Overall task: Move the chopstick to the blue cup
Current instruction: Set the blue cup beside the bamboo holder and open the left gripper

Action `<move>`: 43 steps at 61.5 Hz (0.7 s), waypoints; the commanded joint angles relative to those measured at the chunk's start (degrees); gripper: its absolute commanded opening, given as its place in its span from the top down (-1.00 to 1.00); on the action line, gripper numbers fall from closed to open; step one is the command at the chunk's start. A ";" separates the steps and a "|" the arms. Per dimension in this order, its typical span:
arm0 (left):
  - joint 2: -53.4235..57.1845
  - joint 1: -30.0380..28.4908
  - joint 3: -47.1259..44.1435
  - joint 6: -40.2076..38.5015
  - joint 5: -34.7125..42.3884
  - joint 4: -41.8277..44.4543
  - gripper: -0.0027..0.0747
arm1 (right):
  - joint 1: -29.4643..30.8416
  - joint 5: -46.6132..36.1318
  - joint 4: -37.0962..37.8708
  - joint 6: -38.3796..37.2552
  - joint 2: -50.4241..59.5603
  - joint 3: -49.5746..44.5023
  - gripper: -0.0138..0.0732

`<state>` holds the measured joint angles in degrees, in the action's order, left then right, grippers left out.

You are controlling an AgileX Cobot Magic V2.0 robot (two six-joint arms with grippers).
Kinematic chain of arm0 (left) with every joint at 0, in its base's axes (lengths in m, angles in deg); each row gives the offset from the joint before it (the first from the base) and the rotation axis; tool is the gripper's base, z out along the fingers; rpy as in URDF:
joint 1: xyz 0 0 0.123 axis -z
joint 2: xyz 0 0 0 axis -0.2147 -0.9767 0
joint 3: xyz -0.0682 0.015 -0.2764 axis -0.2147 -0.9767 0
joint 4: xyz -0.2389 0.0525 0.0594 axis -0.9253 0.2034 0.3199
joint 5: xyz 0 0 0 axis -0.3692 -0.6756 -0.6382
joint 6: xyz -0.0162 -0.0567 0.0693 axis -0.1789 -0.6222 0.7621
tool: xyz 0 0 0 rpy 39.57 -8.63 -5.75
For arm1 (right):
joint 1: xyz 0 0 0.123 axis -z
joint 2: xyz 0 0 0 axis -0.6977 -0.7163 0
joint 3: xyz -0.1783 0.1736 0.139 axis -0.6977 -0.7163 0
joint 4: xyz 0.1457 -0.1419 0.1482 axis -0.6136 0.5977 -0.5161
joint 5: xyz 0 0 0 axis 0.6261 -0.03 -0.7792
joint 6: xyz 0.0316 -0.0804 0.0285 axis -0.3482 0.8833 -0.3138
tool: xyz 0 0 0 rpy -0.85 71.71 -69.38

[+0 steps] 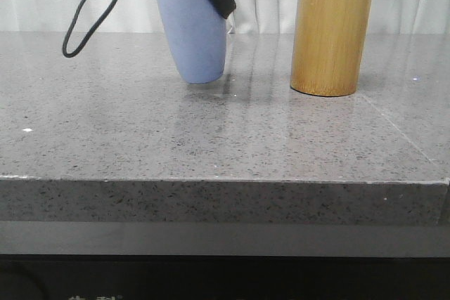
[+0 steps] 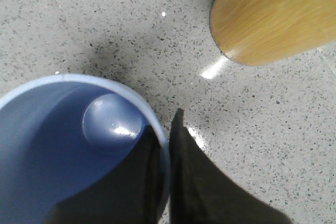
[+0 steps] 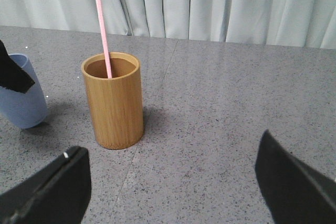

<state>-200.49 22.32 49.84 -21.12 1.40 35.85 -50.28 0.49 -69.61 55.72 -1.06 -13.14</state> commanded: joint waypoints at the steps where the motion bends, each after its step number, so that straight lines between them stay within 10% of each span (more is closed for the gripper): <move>1: 2.41 0.40 1.90 -0.54 -0.27 -1.57 0.97 | 0.24 -4.26 0.32 0.37 -0.82 1.95 -0.79; 12: 2.04 0.40 1.90 -0.54 -0.27 -1.57 0.74 | 0.24 -4.26 0.32 0.37 -0.82 1.95 -0.79; 30: 2.04 0.40 2.04 -0.54 -0.04 -1.46 -0.20 | 0.24 -4.26 0.32 0.37 -0.82 1.95 -0.79; 43: 2.04 0.40 2.04 -0.54 0.28 -0.54 -0.37 | 0.24 -4.26 0.32 0.37 -0.82 1.95 -0.79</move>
<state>-201.42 22.32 49.84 -21.12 1.51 35.63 -50.28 0.49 -69.61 55.72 -1.06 -13.14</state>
